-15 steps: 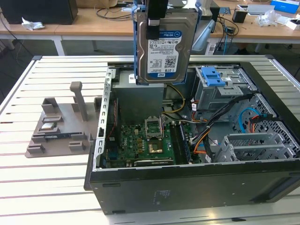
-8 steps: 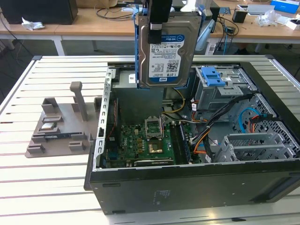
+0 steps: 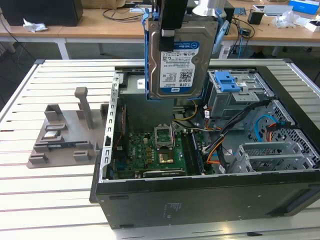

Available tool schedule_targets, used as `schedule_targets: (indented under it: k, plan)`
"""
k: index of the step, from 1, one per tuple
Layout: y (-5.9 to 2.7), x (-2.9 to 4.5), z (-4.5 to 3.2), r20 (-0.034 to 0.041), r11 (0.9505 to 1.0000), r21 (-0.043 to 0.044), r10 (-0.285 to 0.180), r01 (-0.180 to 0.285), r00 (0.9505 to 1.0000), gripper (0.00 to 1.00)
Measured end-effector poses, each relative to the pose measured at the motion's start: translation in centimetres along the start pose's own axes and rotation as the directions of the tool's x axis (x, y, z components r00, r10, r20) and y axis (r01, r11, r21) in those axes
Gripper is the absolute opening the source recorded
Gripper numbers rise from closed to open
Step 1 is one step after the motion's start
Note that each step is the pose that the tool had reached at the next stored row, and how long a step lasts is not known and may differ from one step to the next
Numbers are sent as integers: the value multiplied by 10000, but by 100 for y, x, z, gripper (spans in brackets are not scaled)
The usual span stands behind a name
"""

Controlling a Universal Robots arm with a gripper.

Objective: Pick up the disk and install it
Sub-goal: 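Pick up the disk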

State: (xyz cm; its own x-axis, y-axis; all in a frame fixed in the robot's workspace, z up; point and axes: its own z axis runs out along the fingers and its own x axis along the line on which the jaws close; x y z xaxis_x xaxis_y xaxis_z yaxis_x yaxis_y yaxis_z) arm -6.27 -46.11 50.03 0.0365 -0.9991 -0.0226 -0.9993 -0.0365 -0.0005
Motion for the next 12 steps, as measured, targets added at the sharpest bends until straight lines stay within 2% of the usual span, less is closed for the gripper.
schedule_targets:
  k: [12]
  plan:
    - [-11, 148, 1, 0, 10000, 0, 0, 0, 10000, 37]
